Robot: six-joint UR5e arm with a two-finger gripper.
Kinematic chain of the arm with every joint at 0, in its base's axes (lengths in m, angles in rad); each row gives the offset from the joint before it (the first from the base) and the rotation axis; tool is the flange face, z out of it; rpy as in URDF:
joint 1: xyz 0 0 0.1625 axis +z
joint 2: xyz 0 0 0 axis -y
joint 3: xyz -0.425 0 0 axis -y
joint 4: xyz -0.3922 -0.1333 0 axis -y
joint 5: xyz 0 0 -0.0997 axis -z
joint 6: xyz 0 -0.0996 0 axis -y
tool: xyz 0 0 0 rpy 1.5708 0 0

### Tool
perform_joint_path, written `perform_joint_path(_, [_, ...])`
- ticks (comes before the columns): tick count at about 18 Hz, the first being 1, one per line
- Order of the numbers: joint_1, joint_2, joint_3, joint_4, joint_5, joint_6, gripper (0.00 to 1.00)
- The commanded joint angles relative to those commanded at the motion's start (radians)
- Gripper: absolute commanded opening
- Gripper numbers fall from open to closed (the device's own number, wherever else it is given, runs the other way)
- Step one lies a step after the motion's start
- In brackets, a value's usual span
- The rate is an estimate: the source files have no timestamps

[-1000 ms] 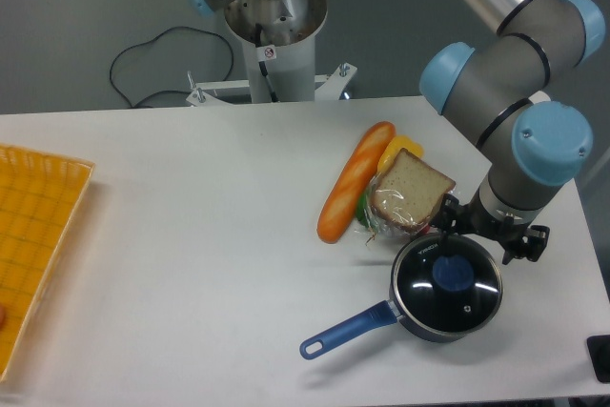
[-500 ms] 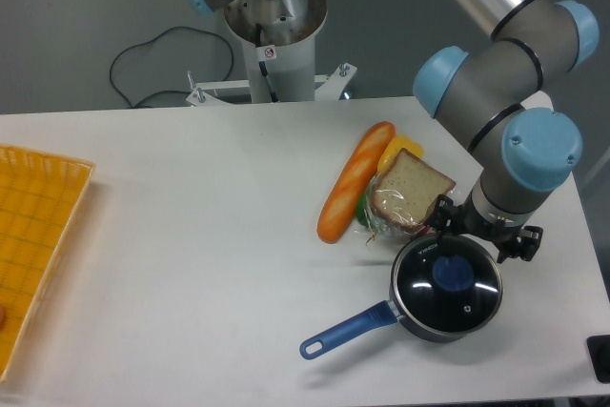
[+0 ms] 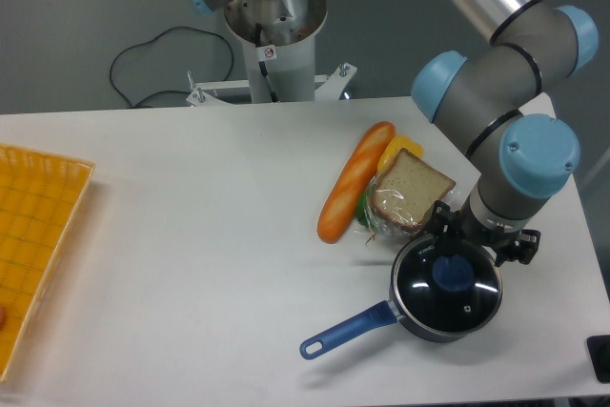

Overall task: Open the lid
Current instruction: 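Lower the gripper around the blue lid knob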

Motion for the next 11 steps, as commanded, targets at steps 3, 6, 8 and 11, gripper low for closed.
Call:
perform_joint_path(3, [-0.006, -0.021, 0.034, -0.014, -0.006, -0.017, 1.0])
perform_joint_path(6, [-0.017, -0.051, 0.07, -0.02, -0.008, -0.057, 1.0])
perform_joint_path(8, [-0.02, -0.063, 0.086, -0.021, -0.008, -0.057, 1.0])
perform_joint_path(11, [-0.021, -0.071, 0.086, -0.02, -0.011, -0.055, 1.0])
